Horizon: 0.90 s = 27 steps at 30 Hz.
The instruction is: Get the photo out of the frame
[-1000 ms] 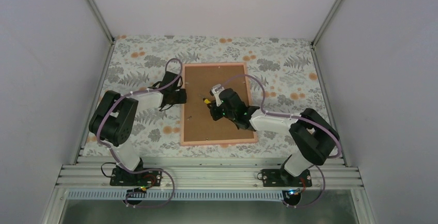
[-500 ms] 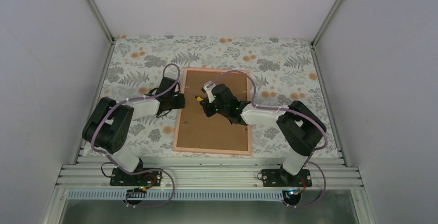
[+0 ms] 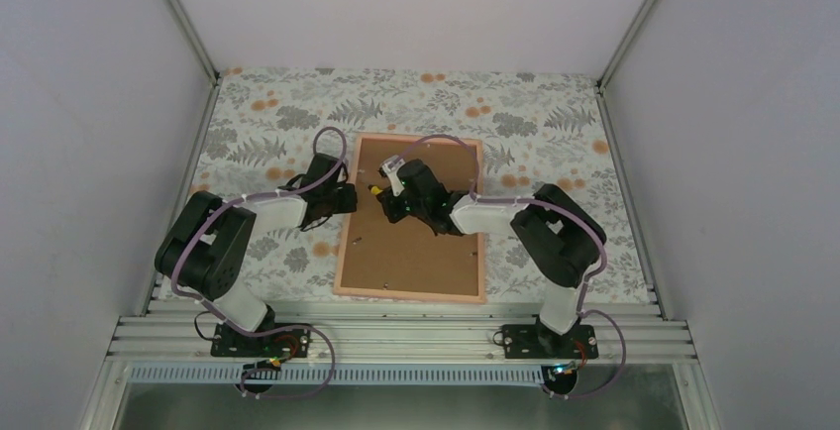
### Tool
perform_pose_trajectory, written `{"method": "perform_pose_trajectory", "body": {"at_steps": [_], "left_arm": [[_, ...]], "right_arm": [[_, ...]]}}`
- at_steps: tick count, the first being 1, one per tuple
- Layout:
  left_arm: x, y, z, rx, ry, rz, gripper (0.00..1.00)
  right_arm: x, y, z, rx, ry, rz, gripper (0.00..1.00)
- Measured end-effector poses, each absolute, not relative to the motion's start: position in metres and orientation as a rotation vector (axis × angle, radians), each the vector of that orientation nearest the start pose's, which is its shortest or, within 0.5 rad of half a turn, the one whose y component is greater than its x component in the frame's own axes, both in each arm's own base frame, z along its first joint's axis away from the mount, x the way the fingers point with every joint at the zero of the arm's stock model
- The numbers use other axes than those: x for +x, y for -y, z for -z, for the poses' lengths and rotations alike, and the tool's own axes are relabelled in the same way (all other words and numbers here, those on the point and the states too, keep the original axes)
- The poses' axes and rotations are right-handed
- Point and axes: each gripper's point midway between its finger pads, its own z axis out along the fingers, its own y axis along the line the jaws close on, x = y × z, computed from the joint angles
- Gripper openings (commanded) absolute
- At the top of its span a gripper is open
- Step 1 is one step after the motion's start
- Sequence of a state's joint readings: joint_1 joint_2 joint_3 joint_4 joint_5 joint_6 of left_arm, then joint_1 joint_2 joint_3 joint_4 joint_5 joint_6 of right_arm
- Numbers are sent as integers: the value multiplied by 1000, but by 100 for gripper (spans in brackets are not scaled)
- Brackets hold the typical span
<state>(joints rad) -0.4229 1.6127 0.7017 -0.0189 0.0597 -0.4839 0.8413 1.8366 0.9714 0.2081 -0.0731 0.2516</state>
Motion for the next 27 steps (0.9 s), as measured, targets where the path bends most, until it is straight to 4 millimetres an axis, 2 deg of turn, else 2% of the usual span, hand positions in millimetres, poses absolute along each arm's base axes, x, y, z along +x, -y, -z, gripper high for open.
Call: {"method": "perform_pose_trajectory", "body": {"at_steps": [14,27], "left_arm": [[337,166,-23,-53,-2553,447,15],[337,166,-24,-77,-2537,458,10]], "right_arm": [[338,-374,-68,-661,-2185,-655,4],[341,-374,-68,-587,-2215,-690,4]]}}
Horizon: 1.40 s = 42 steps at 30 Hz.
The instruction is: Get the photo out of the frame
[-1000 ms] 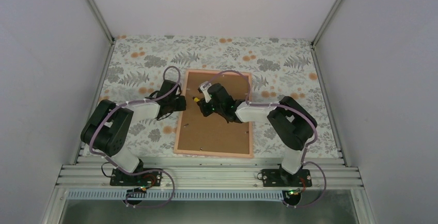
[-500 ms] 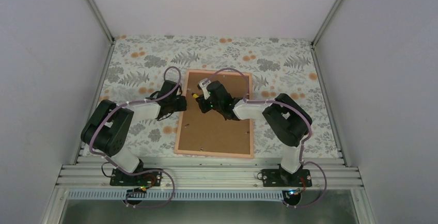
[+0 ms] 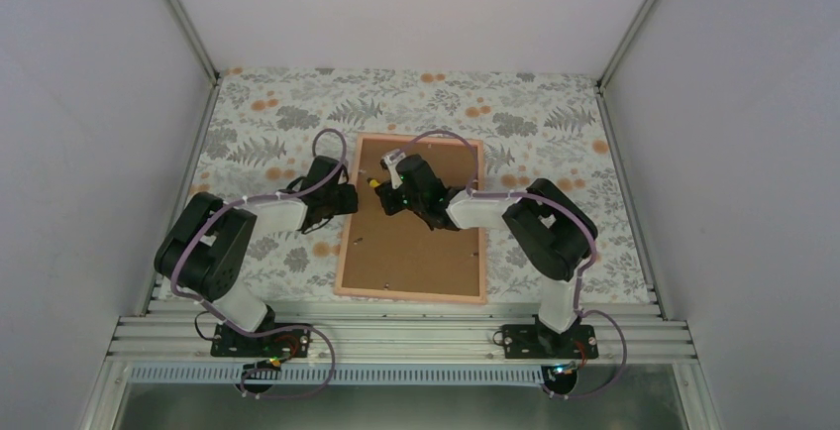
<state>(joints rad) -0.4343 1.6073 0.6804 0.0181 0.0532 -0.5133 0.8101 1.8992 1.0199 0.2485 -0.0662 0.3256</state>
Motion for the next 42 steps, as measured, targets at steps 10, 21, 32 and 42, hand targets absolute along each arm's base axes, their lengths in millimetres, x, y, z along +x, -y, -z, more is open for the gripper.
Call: {"method": "perform_pose_trajectory", "body": {"at_steps": [10,21,32,42], "left_arm": [[335,168,-23,-126,-2504,505,10],[324,169,-23,-191,-2497,570,9],[323,171,-23,-242,-2495,604,9],[323,171,-23,-248,-2495,607,9]], "right_arm": [[343,-373,-70,-469,-2222,-727,4],[368,-339,-69,-252,-2206,-586,4],[349,-347,-87,-373,-2169,-690,4],[330,-370,-87,-497,-2163,-784,4]]}}
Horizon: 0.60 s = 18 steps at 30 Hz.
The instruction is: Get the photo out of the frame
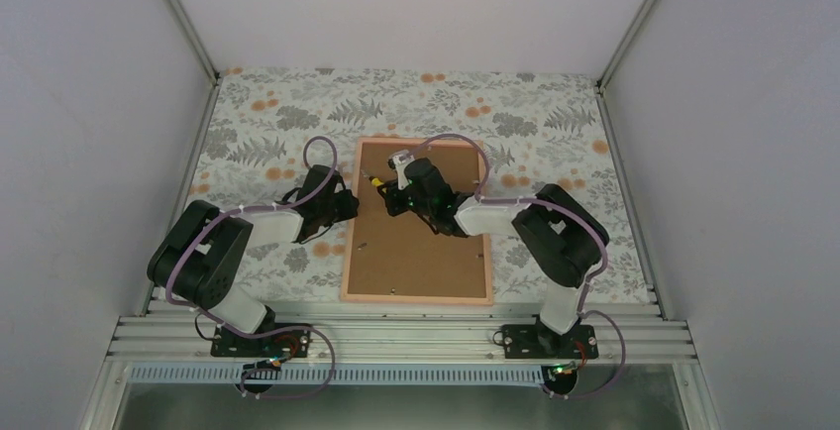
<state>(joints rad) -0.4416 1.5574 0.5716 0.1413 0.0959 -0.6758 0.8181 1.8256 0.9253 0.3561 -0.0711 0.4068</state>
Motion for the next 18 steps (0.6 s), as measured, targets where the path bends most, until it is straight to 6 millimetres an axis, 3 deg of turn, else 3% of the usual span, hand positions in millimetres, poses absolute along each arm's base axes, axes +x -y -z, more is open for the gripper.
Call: {"method": "perform_pose_trajectory", "body": {"at_steps": [10,18], "left_arm": [[323,171,-23,-250,-2495,610,9],[322,171,-23,-257,-2493,614,9]], "right_arm": [[332,-374,-68,-513,-2210,-769,4],[334,-374,-68,-489,-2213,-748,4]]}}
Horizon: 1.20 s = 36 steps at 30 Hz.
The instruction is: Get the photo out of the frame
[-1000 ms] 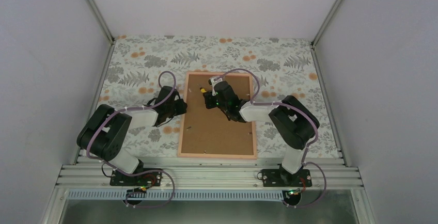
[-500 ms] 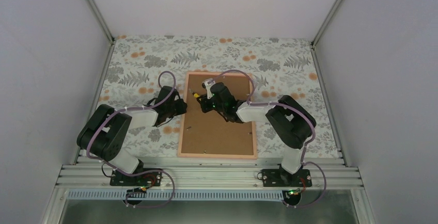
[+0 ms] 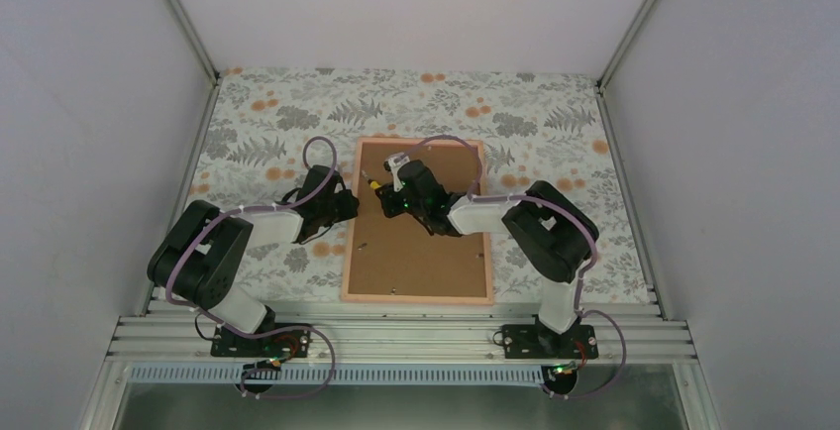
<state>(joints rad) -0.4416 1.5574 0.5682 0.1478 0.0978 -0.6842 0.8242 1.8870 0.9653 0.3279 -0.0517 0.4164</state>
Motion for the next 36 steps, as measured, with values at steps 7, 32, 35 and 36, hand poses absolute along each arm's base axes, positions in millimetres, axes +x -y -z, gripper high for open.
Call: {"method": "perform_pose_trajectory", "body": {"at_steps": [7,32,35,36], "left_arm": [[322,172,-23,-265,-2489,623,9],[318,175,-23,-321,-2452,693,5],[317,176,-23,-343,-2439,722,5],[316,176,-23,-349,-2435,733,5]], "right_arm": [[333,-373,-69,-462,-2222,-725,4],[324,-366,-72,-282,-2273,-729,4],[323,-367,-73,-238,-2273,-729,4],[323,-367,-73,-223,-2273,-727,4]]}}
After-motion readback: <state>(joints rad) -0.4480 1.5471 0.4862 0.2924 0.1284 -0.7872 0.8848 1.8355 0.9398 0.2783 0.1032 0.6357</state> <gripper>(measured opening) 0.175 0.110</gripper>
